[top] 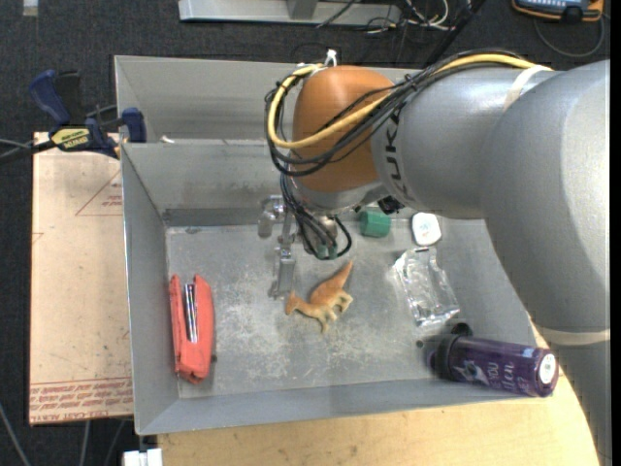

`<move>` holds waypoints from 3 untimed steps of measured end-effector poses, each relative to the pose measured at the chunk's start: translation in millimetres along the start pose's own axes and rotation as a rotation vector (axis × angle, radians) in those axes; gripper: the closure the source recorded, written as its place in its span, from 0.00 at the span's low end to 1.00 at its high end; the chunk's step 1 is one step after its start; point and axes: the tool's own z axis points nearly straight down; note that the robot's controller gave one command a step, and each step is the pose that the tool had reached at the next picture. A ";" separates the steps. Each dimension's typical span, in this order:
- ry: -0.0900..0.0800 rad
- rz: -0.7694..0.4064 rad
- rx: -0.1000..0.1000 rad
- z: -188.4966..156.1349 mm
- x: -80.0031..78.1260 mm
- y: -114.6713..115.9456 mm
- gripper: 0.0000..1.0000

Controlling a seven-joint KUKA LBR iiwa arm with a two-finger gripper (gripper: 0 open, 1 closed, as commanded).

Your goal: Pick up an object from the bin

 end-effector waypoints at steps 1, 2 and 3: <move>-0.007 0.002 -0.001 -5.1 -1.8 -0.5 0.00; -0.012 -0.185 -0.003 21.2 4.7 -29.2 0.00; 0.000 -0.295 -0.001 23.9 24.8 -70.5 0.00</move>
Offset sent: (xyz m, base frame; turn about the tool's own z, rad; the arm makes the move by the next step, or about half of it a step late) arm -0.0145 -0.0737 -0.0567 -0.3646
